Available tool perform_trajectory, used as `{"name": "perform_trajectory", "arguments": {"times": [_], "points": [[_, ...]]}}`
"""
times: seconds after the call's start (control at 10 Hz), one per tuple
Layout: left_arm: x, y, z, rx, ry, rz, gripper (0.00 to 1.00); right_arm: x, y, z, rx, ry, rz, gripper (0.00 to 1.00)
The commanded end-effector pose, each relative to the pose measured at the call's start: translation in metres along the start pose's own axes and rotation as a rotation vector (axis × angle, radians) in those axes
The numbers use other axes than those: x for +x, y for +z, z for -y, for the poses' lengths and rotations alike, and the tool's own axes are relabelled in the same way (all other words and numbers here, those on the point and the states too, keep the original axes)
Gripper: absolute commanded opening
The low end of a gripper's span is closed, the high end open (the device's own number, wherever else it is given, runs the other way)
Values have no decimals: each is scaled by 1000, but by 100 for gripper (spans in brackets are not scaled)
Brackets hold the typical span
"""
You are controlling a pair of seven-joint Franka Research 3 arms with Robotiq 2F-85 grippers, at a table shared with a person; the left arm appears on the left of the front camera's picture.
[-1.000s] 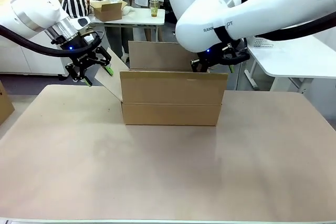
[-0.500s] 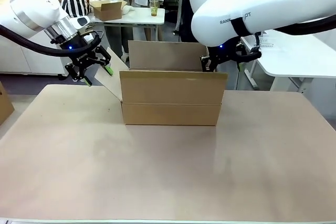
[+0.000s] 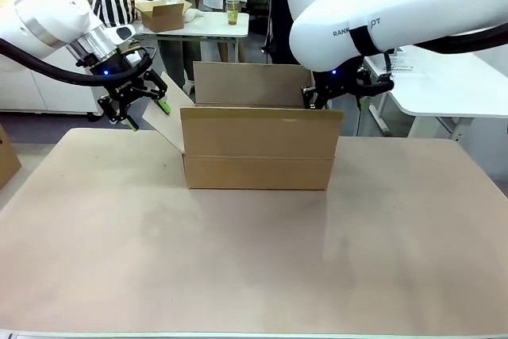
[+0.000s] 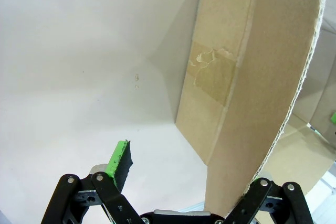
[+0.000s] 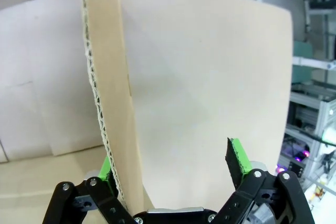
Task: Pack the gift set into the box.
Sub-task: Place both hands on the side flaps of the Package Box and spread them outward.
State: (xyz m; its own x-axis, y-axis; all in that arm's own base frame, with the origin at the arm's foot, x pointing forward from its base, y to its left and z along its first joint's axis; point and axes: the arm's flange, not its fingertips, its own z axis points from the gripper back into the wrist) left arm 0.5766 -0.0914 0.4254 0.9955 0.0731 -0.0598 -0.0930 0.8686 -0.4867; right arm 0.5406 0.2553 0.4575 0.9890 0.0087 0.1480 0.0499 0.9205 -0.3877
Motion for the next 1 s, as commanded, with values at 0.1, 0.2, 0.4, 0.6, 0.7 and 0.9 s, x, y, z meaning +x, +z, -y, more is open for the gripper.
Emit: {"name": "perform_trajectory", "arguments": {"times": [0.1,0.2,0.4,0.6,0.7,0.9], "points": [[-1,2,-1,15,3,5,100,19,-5,50,69,-71,-21,100],[-1,2,-1,15,3,5,100,24,-9,63,90,-55,-37,100],[-1,2,-1,15,3,5,100,30,-23,83,187,1,-83,100],[-1,2,-1,15,3,5,100,33,-49,94,261,6,-144,100],[-1,2,-1,15,3,5,100,34,-61,102,330,4,-166,100],[-1,2,-1,15,3,5,100,29,-81,125,484,23,-175,100]]}}
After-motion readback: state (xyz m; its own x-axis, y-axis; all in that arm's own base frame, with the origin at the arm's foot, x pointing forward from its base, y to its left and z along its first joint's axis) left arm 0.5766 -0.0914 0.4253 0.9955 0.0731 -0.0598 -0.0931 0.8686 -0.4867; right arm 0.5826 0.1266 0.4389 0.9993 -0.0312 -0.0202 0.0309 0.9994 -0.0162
